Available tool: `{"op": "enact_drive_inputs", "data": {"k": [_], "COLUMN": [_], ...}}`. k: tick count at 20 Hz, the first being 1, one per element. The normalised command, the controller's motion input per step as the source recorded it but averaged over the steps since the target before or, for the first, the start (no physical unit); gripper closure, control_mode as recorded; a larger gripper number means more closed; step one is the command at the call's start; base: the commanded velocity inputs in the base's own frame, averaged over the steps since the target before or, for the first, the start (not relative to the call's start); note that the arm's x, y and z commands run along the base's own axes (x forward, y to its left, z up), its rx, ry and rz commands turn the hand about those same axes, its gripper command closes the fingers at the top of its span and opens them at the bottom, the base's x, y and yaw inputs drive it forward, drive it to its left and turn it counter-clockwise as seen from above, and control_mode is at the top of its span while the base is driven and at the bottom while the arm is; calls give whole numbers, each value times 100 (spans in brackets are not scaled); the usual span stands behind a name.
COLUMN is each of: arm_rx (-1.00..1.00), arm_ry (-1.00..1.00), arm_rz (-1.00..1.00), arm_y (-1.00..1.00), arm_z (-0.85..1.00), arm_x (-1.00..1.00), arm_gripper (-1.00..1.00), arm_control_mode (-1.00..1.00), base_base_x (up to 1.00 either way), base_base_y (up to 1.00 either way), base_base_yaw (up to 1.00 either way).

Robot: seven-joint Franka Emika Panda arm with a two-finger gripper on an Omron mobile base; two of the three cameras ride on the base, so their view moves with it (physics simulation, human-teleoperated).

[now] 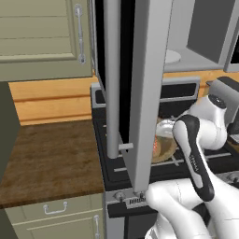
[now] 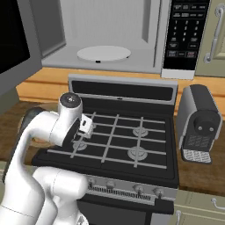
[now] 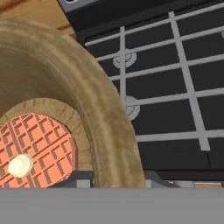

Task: Open the microwave, place the bowl with waffle inside the microwave, then close the microwave door and turn it on.

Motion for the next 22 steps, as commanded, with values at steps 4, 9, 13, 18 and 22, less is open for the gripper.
{"op": "enact_drive_inputs", "data": {"k": [4,9,13,18,22], "arm_rx": [-1,3,3,1,6], "arm_ry": [-1,-14,-17,0,6], "arm_rz": [-48,-43,-21,-4,0], "arm_y": [-99,-69,-39,-38,-32], "arm_z": [24,68,100,100,98], "arm_x": [-2,-13,-29,-58,-61], "arm_gripper": [100,100,100,100,100], "arm_control_mode": [-100,-100,-100,-100,-100], "base_base_x": [0,0,0,0,0], "base_base_y": [0,0,0,0,0], "base_base_yaw": [0,0,0,0,0]}}
